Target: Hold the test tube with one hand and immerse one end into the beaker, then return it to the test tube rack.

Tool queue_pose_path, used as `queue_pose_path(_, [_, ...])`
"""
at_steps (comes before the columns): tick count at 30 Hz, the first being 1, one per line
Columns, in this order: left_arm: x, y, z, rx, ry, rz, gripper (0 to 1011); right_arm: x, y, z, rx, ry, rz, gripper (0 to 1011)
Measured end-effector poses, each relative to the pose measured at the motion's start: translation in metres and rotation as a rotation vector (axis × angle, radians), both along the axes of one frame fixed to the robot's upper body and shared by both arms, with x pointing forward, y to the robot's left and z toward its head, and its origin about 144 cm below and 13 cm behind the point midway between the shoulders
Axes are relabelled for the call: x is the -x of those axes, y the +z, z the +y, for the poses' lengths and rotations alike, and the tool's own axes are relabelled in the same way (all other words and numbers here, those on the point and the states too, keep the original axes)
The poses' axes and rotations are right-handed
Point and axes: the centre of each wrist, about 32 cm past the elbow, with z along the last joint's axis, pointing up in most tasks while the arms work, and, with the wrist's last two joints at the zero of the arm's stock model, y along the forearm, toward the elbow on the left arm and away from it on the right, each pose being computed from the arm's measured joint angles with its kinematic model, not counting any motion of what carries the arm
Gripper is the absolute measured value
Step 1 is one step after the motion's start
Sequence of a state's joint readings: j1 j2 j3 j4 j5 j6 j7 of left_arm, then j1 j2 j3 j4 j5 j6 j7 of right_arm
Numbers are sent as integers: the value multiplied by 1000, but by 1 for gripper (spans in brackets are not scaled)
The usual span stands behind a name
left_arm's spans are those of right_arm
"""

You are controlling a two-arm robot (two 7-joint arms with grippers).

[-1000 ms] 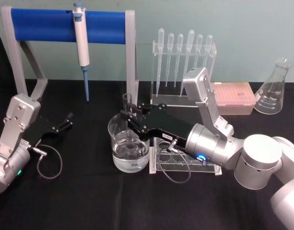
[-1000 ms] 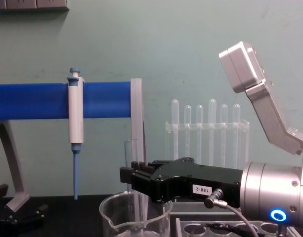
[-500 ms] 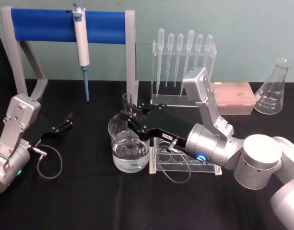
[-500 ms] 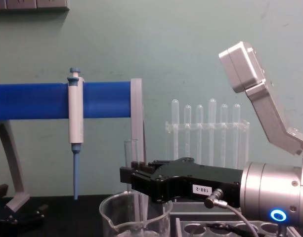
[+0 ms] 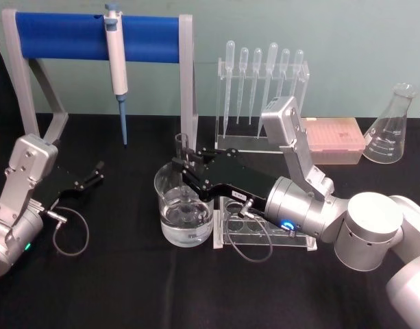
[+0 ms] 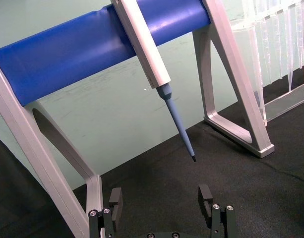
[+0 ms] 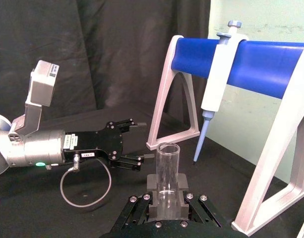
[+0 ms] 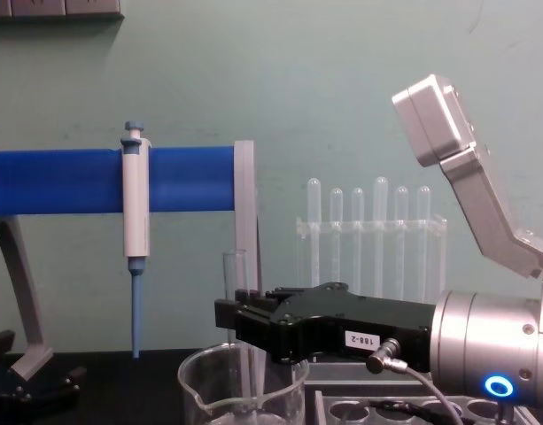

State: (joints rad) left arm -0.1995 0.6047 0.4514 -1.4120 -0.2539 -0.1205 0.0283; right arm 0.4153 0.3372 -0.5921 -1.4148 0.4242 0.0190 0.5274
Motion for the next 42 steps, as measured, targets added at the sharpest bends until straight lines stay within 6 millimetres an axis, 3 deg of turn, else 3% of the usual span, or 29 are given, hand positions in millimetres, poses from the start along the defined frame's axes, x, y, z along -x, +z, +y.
queue_pose_path(26, [0, 0, 0, 0, 0, 0, 1000, 0, 3, 1, -2, 1, -5, 224])
queue_pose_path(33, [0, 0, 0, 0, 0, 0, 1000, 6, 31, 1, -10, 4, -49, 224])
queue_pose_path(39, [0, 0, 0, 0, 0, 0, 1000, 12, 73, -3, -21, 7, -115, 224])
queue_pose_path(42, [0, 0, 0, 0, 0, 0, 1000, 15, 84, -6, -35, 4, -128, 224])
